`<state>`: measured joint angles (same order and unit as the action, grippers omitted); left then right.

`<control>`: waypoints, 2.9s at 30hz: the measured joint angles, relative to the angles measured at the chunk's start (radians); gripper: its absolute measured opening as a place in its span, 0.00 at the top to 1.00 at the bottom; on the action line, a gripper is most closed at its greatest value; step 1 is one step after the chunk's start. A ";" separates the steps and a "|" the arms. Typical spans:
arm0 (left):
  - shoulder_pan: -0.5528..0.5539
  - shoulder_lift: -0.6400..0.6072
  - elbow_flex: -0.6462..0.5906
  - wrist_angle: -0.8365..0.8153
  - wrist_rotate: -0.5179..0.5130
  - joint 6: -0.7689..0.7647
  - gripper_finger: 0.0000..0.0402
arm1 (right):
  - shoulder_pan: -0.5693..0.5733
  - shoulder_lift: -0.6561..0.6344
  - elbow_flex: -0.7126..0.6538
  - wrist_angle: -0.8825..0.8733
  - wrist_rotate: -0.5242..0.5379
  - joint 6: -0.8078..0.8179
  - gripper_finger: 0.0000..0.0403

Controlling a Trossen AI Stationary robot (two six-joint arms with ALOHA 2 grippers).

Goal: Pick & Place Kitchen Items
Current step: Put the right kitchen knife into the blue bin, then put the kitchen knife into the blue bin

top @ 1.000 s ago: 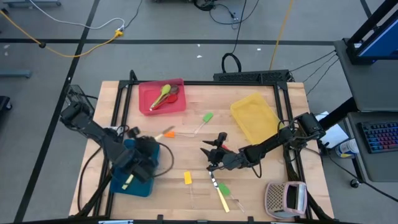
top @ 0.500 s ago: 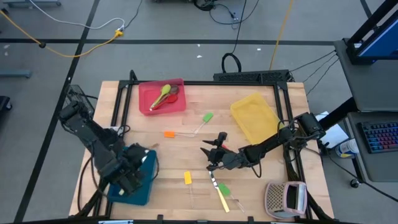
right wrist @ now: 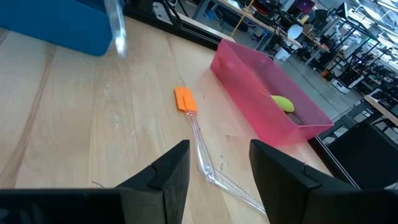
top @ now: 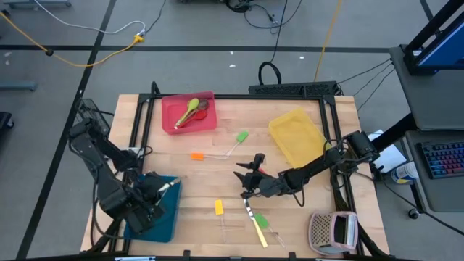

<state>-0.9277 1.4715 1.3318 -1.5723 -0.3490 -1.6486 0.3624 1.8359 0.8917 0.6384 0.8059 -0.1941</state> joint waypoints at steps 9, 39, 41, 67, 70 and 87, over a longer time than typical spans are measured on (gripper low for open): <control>-0.001 -0.001 0.261 0.002 0.022 0.049 0.78 | -0.001 0.000 0.000 0.000 0.000 0.003 0.60; 0.018 -0.001 0.206 0.001 0.398 -0.309 0.78 | -0.091 0.000 0.000 0.000 -0.261 -0.031 0.60; 0.013 -0.001 0.211 0.003 0.468 -0.339 0.78 | -0.092 0.000 0.000 0.000 -0.262 -0.037 0.60; -0.097 0.001 -0.312 0.371 0.294 -0.653 0.74 | -0.154 0.000 0.000 0.015 -0.471 -0.047 0.60; -0.097 0.001 -0.372 0.422 0.294 -0.653 0.72 | -0.154 0.000 0.000 0.016 -0.471 -0.025 0.61; -0.043 0.001 -0.467 0.726 0.047 -0.436 0.69 | -0.153 0.000 0.000 0.015 -0.472 -0.027 0.61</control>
<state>-0.9710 1.4723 0.8650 -0.8464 -0.3020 -2.0843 0.2092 1.8359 0.8917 0.6537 0.3341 -0.2207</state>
